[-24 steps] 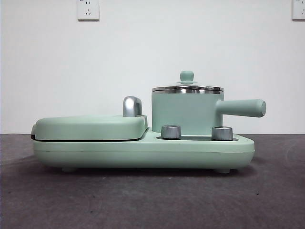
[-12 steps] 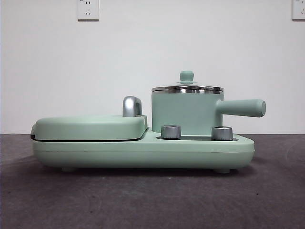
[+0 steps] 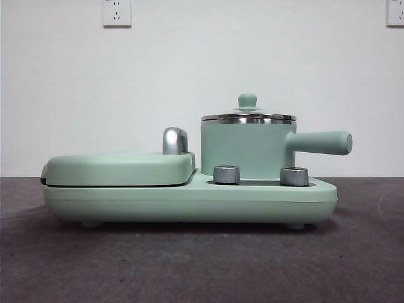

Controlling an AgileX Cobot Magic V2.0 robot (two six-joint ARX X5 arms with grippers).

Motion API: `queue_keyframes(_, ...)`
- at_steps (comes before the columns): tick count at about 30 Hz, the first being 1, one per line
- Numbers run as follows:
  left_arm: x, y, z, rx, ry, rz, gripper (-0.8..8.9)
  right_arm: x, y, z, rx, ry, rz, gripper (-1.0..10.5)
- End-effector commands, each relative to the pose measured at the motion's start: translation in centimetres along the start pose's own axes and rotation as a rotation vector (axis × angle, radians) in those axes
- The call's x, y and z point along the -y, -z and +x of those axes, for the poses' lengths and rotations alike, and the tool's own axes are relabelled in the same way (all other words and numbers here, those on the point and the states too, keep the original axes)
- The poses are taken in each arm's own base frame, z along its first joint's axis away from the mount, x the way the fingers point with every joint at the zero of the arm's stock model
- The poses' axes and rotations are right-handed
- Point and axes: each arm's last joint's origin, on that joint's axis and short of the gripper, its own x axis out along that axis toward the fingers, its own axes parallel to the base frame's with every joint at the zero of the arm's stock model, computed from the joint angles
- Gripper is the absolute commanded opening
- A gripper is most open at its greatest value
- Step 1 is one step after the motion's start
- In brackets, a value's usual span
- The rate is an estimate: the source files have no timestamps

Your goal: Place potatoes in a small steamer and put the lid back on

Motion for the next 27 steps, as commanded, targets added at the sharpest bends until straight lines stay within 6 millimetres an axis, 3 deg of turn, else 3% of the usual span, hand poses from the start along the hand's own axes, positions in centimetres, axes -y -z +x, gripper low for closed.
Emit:
queue_keyframes(1, 0.1, -0.3, -0.1, 0.015, 0.005, 0.003, 0.09, -0.2, -0.2, -0.1, 0.012, -0.010, -0.002, 0.3)
queue_keyframes(9, -1.4, 0.9, -0.2, 0.106, -0.134, -0.055, 0.09, -0.2, -0.2, -0.1, 0.013, -0.010, -0.002, 0.3)
queue_keyframes(16, -4.8, 6.1, 1.5, 0.280, -0.410, -0.129, 0.09, -0.2, -0.2, -0.1, 0.012, -0.010, -0.002, 0.3)
queue_keyframes(27, -8.6, 14.3, 6.3, 0.430, -0.536, -0.104, 0.09, -0.2, -0.2, -0.1, 0.012, -0.010, -0.002, 0.3)
